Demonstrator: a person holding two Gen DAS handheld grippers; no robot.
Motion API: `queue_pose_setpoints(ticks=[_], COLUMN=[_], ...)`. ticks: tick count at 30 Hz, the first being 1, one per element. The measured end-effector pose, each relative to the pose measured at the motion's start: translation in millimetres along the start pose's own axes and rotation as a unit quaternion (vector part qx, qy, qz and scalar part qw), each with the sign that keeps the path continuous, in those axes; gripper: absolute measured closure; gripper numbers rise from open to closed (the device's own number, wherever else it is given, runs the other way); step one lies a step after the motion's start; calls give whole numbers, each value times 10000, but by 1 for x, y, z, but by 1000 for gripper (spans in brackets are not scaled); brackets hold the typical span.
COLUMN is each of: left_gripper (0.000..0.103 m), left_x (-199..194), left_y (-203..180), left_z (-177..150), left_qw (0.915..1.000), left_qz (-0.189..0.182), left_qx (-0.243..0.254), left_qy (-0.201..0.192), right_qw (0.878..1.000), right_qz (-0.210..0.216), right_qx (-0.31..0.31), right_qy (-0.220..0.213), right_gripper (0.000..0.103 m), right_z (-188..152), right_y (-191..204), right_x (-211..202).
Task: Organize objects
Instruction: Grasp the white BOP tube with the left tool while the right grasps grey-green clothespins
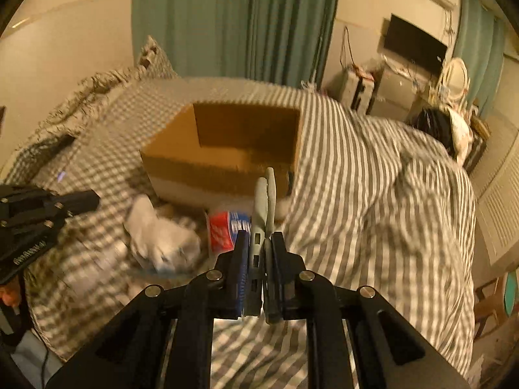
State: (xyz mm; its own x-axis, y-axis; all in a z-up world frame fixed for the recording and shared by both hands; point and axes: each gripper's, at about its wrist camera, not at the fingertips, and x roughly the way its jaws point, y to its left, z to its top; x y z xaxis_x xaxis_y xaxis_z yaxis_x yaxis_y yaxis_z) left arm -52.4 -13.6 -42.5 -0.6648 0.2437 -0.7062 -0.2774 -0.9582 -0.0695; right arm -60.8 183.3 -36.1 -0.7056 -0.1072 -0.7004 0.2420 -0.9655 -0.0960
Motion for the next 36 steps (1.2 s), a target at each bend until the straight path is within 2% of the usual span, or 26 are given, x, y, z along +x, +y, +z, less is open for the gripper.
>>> queue_pose_setpoints(ticks=[4, 8, 11, 15, 17, 18, 20, 21, 22, 26, 30, 33, 35, 36], left_gripper=[101, 101, 100, 99, 94, 88, 64, 43, 35, 35, 35, 38, 60, 77], left_x=[0, 12, 35, 62, 68, 69, 67, 64, 61, 55, 71, 78, 79, 81], left_y=[8, 13, 13, 5, -2, -6, -14, -17, -18, -27, -24, -16, -13, -12], left_z=[21, 20, -4, -34, -44, -48, -50, -49, -48, -46, -57, -63, -62, -62], left_qw=[9998, 9999, 9982, 9932, 9911, 9903, 9906, 9914, 9922, 9936, 9899, 9886, 9876, 9858], left_qz=[-117, 11, 225, 147, 90, 55, 76, 81, 85, 150, 74, -76, -236, -342], left_qx=[-127, -94, -121, -219, -232, -223, -187, -183, -185, -22, -130, -282, -333, -328], left_qy=[-92, 106, 537, 1137, 1306, 1369, 1349, 1296, 1230, 1119, 1412, 1475, 1515, 1612], right_qw=[9995, 9991, 9991, 9995, 9995, 9995, 9995, 9997, 9998, 9996, 9996, 9997, 9997, 9996], right_qz=[96, 138, 261, 279, 299, 321, 286, 236, 173, 185, 172, 170, 176, 182], right_qx=[-150, -240, -146, -86, -12, 43, 89, 88, 89, 188, 203, 194, 196, 197], right_qy=[-245, -330, -313, -117, -46, -16, 35, 40, 53, 33, 5, -19, -21, -18], right_gripper=[90, 90, 90, 90, 90, 90, 89, 90, 89, 89, 89, 89, 89, 89], right_z=[30, 54, 55, 36, 25, 20, 12, 9, 7, 1, -3, -4, -5, -5], right_y=[5, 10, 12, 15, 13, 11, 7, 5, 4, -1, -3, -3, -4, -3], right_x=[-4, 7, 17, 30, 32, 32, 31, 31, 30, 25, 19, 16, 15, 14])
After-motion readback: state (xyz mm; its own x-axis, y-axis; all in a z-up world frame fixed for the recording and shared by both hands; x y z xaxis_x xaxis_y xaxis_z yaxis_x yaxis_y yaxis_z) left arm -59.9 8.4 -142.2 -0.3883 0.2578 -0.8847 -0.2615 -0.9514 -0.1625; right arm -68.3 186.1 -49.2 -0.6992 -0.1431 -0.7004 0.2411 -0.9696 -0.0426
